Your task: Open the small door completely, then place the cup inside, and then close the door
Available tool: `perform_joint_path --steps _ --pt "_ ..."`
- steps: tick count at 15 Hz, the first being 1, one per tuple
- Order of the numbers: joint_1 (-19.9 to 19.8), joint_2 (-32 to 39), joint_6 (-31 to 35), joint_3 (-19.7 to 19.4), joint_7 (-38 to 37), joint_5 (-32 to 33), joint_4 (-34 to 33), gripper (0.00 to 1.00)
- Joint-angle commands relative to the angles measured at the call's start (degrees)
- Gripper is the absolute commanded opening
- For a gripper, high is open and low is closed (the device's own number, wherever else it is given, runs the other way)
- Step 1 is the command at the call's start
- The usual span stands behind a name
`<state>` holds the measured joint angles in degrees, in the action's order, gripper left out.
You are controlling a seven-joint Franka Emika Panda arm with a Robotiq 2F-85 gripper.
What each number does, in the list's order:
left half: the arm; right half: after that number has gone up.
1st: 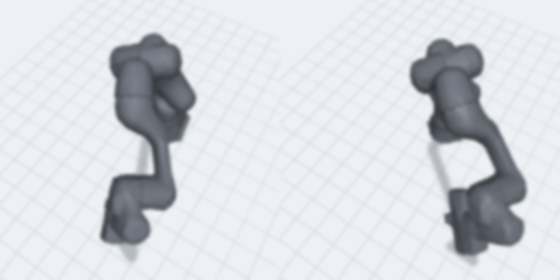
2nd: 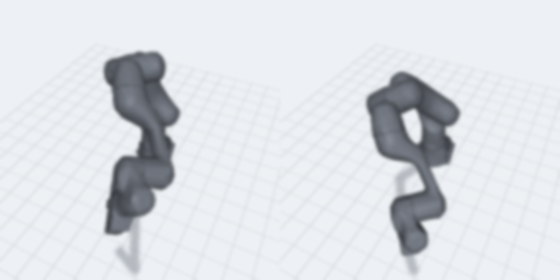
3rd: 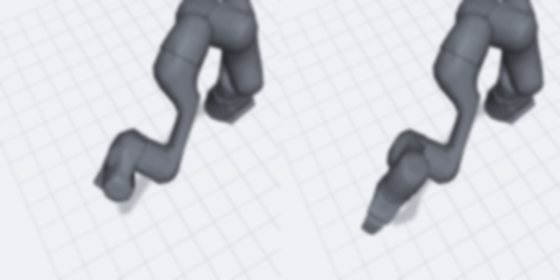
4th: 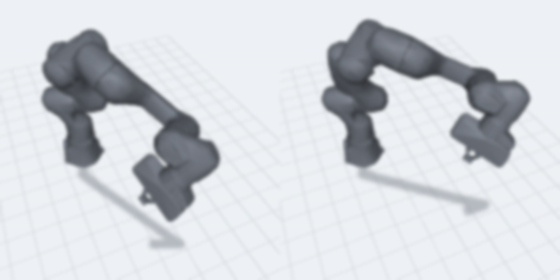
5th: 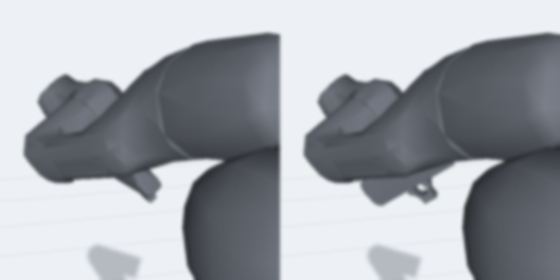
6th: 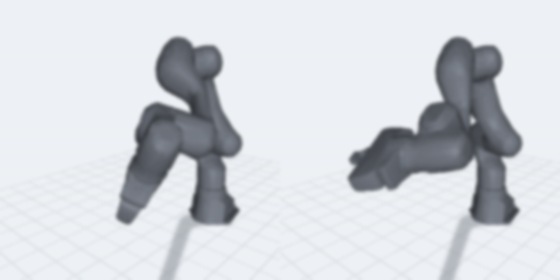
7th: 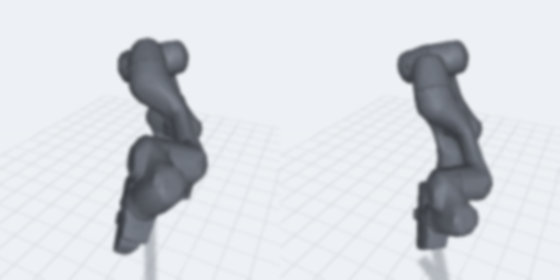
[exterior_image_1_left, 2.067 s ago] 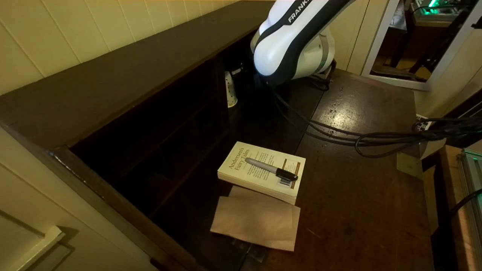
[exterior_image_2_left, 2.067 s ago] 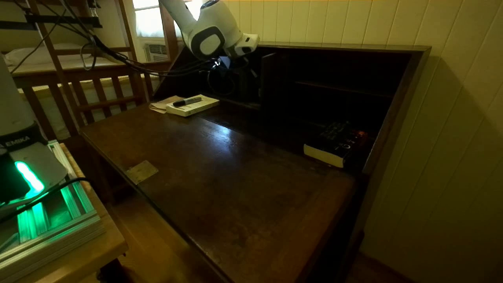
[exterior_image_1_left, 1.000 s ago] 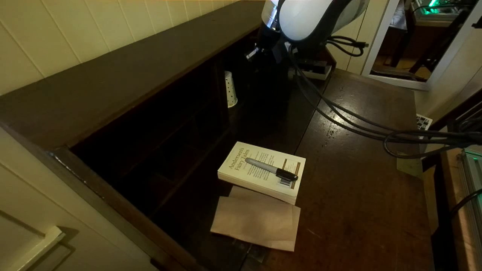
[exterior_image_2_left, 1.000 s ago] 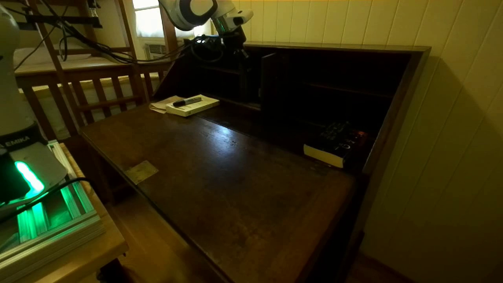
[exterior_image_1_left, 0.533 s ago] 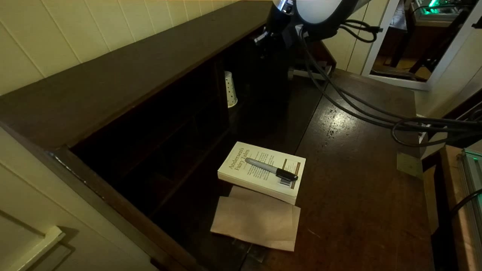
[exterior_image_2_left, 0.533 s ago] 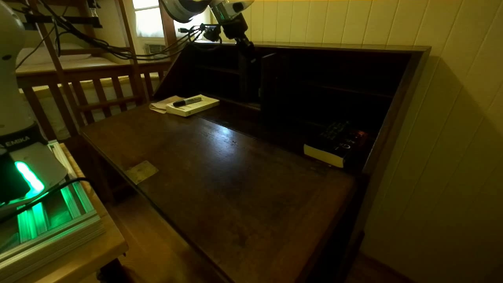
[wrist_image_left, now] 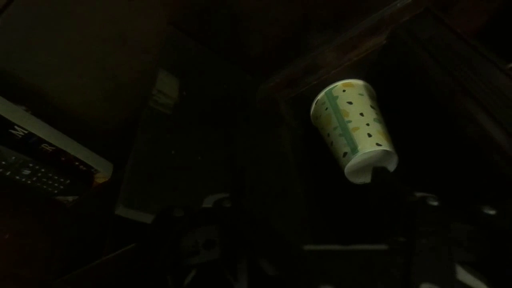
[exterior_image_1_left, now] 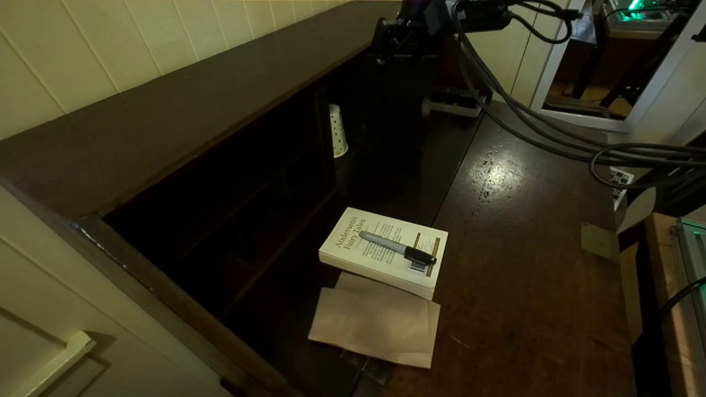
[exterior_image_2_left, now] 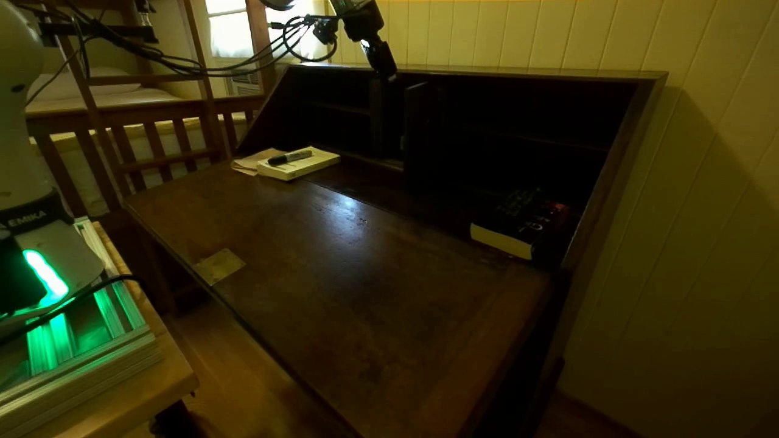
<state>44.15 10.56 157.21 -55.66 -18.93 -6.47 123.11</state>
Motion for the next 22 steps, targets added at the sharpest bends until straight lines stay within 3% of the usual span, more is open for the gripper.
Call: perform_joint_path --steps 1,6,10,11,12,16,18,22 --pt "2.7 -4.4 -4.2 -3.0 -4.0 3.3 0.8 1.0" --pt "3.8 -8.7 -14.4 -5.2 -3.3 7.4 -1.2 1.0" --pt "3.3 -12.3 -21.8 -4.9 -1.2 10.1 -3.3 1.0" --pt "-8.0 -13.5 -22.9 6.5 -0.4 11.3 -3.8 1.0" --pt "-10.4 -14.1 -24.2 9.0 1.2 11.3 -4.2 1.0" --pt "-28.0 -14.8 -27.1 26.3 8.2 8.8 -4.7 1.0" --pt "-35.0 -15.3 -27.2 33.1 11.0 9.0 -4.2 1.0" --pt "-43.5 -14.1 -20.1 39.5 17.6 8.2 -2.9 1.0"
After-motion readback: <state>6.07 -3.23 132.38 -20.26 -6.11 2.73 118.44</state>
